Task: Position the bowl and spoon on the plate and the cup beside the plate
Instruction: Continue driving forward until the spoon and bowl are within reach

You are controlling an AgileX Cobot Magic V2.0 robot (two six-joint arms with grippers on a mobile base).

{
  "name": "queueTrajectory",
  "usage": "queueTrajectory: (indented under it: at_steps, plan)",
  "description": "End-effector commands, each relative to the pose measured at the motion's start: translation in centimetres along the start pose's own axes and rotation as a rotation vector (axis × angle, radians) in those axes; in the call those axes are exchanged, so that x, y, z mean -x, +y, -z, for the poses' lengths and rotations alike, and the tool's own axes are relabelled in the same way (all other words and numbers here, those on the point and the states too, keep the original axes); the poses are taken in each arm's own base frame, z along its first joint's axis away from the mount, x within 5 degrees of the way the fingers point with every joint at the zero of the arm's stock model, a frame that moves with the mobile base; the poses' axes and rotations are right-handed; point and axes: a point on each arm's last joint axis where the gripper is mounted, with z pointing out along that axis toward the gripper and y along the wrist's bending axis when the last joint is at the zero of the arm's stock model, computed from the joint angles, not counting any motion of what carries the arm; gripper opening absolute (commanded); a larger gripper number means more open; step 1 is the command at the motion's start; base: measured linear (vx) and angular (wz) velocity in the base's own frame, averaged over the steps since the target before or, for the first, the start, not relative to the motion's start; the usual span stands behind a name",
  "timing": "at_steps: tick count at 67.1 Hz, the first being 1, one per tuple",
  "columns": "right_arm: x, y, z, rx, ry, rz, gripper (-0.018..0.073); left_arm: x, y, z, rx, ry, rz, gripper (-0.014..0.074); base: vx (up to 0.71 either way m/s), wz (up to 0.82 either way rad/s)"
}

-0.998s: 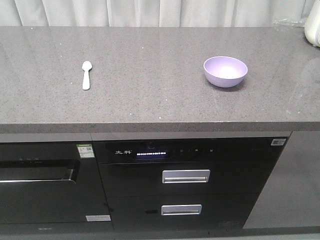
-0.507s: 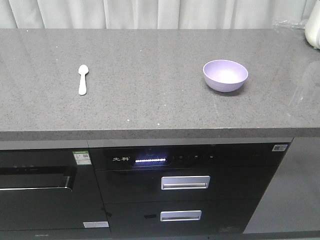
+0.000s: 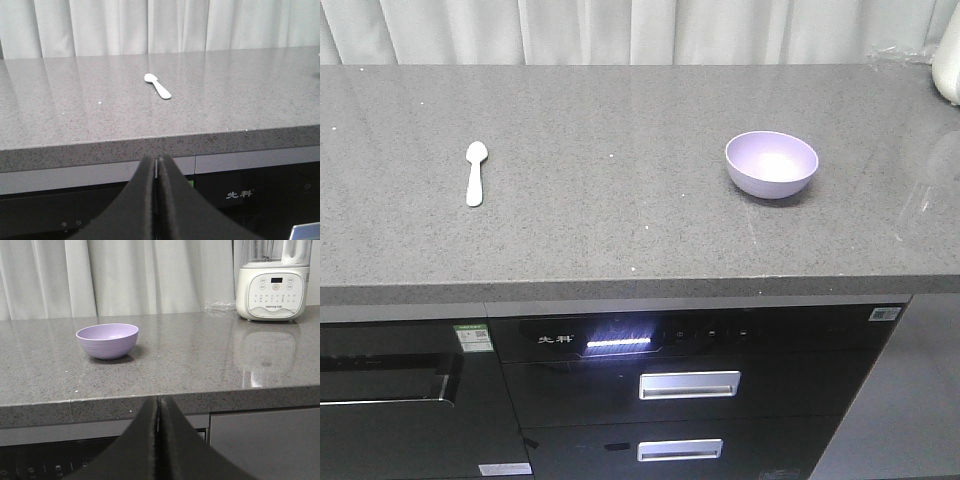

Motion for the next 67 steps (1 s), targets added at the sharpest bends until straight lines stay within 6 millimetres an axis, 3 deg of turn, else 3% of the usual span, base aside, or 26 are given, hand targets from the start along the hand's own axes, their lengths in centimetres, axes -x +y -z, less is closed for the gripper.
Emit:
queueTrajectory:
  at_steps: [1,67]
  plan:
    - [0.6,0.05,0.08,0.004,-0.082,0.008,-0.0003,0.99,-0.14,0.18,-0.015,-0.095,0.005,-0.0006,0.08,-0.02]
    - [0.6,0.05,0.08,0.004,-0.082,0.008,-0.0003,0.99,-0.14,0.18,-0.015,-0.095,0.005,-0.0006,0.07,-0.01]
